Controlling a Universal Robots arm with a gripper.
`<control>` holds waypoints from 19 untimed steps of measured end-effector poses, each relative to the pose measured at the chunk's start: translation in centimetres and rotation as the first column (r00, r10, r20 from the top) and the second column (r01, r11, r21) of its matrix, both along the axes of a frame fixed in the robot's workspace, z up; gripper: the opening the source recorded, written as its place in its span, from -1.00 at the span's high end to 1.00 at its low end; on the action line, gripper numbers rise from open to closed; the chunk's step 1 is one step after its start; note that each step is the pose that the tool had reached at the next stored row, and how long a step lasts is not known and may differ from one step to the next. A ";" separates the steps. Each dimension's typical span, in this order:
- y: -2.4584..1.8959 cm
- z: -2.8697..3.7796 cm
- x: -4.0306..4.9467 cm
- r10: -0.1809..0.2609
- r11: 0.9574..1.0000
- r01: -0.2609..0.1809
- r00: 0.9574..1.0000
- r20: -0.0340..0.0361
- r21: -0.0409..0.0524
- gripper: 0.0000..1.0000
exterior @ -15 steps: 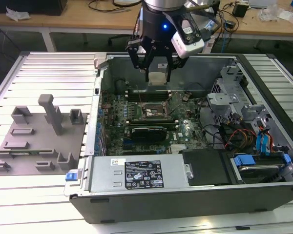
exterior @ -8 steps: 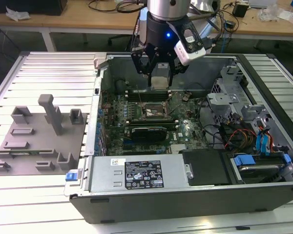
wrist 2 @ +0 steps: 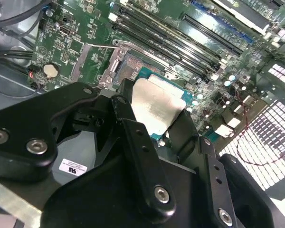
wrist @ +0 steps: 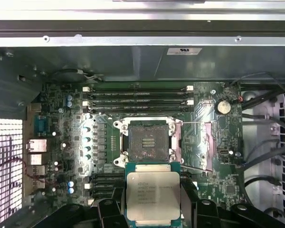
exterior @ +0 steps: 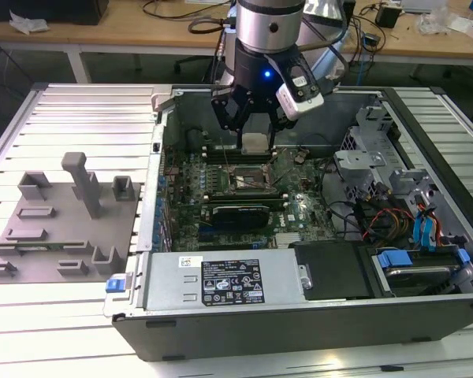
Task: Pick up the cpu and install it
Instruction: 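Pick up the cpu and move it towards the insertion slot, then place the cpu into insertion slot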
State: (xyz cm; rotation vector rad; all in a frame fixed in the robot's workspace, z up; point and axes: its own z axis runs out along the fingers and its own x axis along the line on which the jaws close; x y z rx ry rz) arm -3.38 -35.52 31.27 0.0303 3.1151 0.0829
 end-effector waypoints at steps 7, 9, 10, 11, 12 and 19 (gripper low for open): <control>0.27 -1.34 -0.01 0.000 1.000 0.000 1.000 -0.001 0.000 -0.09; 0.39 -1.63 0.00 0.000 1.000 0.000 1.000 -0.001 0.000 -0.09; 0.42 -1.77 0.00 0.000 1.000 0.000 1.000 0.000 0.000 -0.09; 0.46 -1.97 0.01 0.000 1.000 0.000 1.000 0.000 0.000 -0.09; 0.46 -2.05 0.01 0.000 1.000 0.000 1.000 0.000 0.000 -0.09; 0.47 -2.27 0.00 0.000 1.000 0.000 1.000 -0.001 0.001 -0.09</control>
